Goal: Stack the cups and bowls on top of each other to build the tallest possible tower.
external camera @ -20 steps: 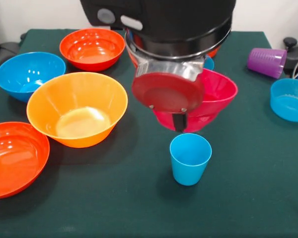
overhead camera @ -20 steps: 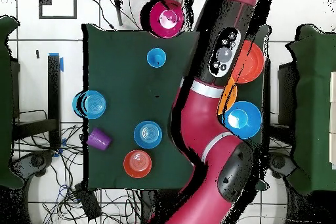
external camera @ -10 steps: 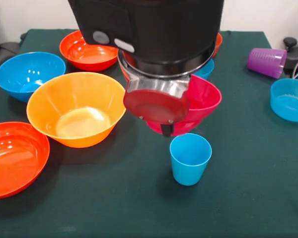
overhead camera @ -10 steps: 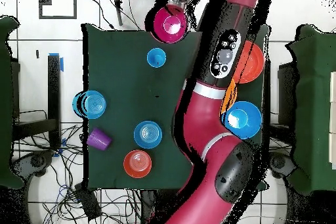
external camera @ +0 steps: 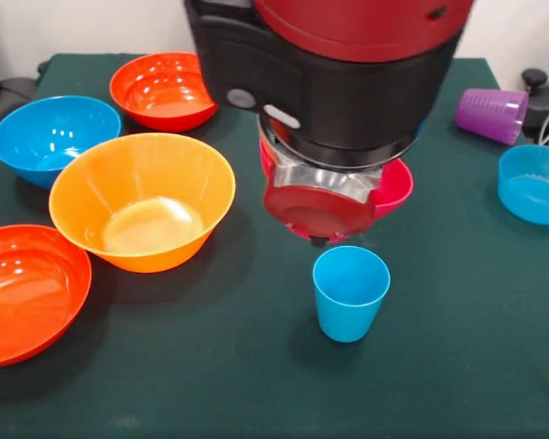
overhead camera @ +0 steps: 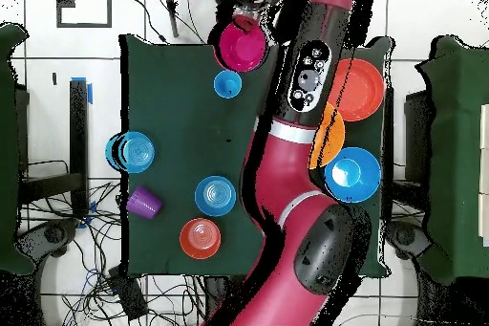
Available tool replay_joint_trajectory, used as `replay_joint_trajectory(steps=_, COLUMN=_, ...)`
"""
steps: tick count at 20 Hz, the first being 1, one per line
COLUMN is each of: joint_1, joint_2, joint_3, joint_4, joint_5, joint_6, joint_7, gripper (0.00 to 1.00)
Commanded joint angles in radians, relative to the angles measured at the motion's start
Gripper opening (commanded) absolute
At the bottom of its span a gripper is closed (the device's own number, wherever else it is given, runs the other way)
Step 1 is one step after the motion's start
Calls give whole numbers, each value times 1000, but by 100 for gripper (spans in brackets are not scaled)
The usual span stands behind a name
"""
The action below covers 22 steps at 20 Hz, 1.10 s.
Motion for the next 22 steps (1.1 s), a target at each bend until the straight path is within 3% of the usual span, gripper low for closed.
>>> replay_joint_trajectory(steps=1, joint_1=53, joint_2=-53, joint_3=-186, joint_4=-126, joint_5=-167, joint_6=150, joint_7=95, gripper=0)
replay_joint_trajectory(steps=7, joint_1=62, joint_2=-50, joint_3=-140, joint_4=-143, joint_5=-255, joint_6=169, joint_7=60, gripper=0)
replay_joint_trajectory(steps=14, joint_1=64, joint_2=-28, joint_3=-66, joint_4=-165, joint_5=-304, joint_6=137, joint_7=54, gripper=0)
replay_joint_trajectory(steps=22, joint_1=47, joint_2=-6, joint_3=-59, joint_4=-163, joint_5=-216, joint_6=112, joint_7=99, gripper=0)
